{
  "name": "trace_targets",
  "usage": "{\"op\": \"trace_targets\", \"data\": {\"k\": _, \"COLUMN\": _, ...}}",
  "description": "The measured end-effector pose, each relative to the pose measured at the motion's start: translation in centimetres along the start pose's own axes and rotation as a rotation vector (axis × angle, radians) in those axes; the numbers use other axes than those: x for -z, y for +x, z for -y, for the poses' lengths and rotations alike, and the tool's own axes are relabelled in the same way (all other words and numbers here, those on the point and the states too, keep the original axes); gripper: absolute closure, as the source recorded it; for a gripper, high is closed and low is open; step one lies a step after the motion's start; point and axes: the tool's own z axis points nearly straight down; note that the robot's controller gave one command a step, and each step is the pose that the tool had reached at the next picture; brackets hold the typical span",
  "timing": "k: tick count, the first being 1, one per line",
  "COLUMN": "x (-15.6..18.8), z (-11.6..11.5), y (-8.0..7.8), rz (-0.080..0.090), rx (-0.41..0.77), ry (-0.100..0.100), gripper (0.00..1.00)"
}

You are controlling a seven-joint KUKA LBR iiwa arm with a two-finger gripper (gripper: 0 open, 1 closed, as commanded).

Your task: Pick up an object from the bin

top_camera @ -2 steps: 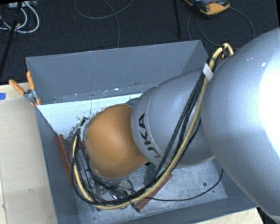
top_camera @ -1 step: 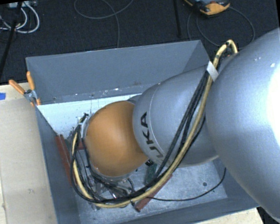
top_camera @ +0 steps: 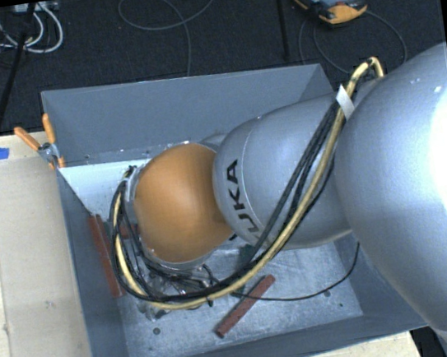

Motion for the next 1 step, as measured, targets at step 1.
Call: {"op": "trace_targets", "data": {"k": 1, "x": -0.30, "z": -0.03, "y": 0.09, "rz": 0.000, "rx": -0.022, "ry": 0.000, "gripper": 1.00}}
